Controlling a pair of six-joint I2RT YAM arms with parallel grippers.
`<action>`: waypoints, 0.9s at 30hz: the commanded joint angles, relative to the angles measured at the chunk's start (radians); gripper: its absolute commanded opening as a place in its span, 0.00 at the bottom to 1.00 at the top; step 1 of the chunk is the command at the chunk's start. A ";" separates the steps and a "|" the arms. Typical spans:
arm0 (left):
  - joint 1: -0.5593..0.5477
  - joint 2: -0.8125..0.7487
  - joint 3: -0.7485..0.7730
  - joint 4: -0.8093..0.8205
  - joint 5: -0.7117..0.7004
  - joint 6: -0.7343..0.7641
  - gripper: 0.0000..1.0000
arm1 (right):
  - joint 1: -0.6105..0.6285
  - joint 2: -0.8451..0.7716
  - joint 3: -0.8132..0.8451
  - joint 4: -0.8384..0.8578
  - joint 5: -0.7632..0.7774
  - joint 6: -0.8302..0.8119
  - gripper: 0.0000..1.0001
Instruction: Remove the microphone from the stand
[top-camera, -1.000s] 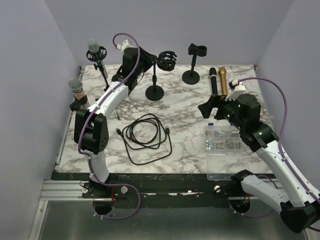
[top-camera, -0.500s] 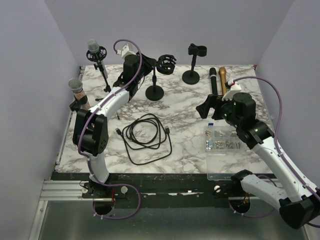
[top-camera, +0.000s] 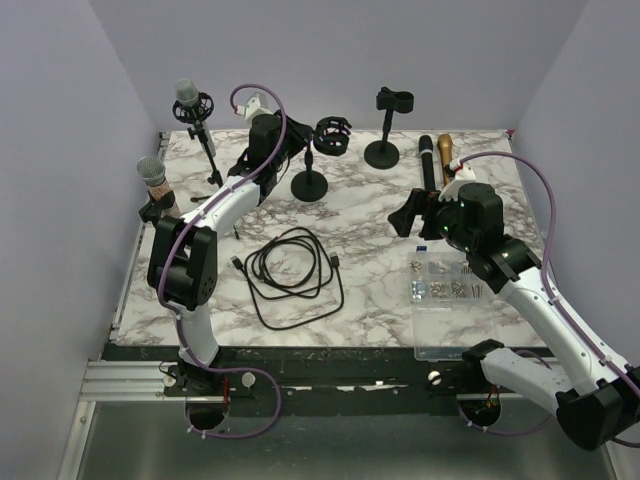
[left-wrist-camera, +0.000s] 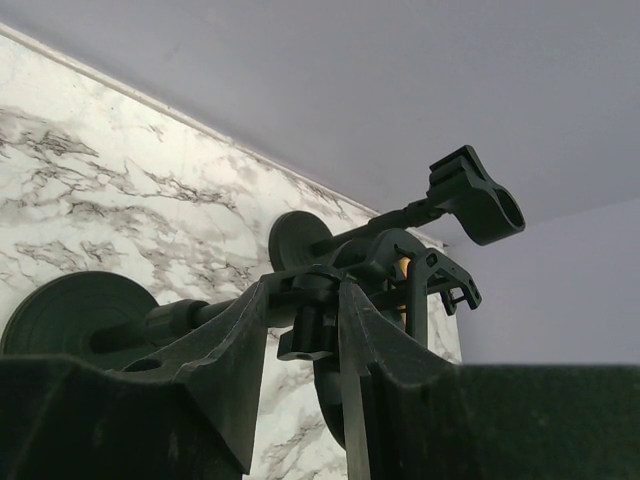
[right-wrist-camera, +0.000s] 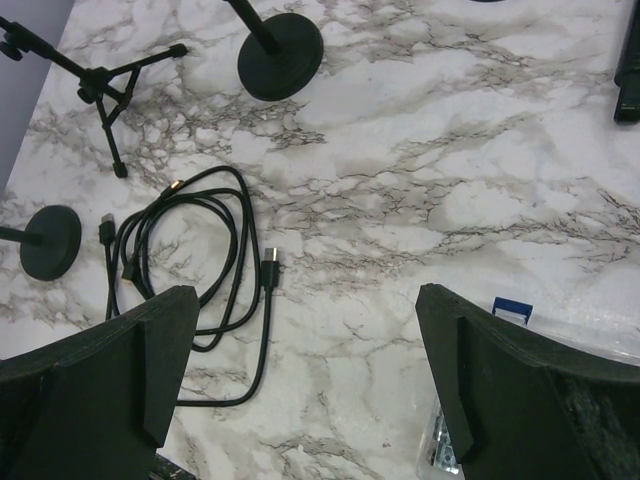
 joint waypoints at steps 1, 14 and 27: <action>-0.012 0.085 -0.041 -0.248 0.060 0.034 0.33 | 0.000 0.004 0.003 0.003 -0.020 0.016 1.00; -0.014 0.128 -0.022 -0.322 0.104 0.020 0.33 | 0.000 0.003 -0.003 0.005 -0.024 0.044 1.00; -0.009 0.036 0.190 -0.463 0.138 0.152 0.75 | 0.001 0.018 -0.006 0.021 -0.044 0.069 1.00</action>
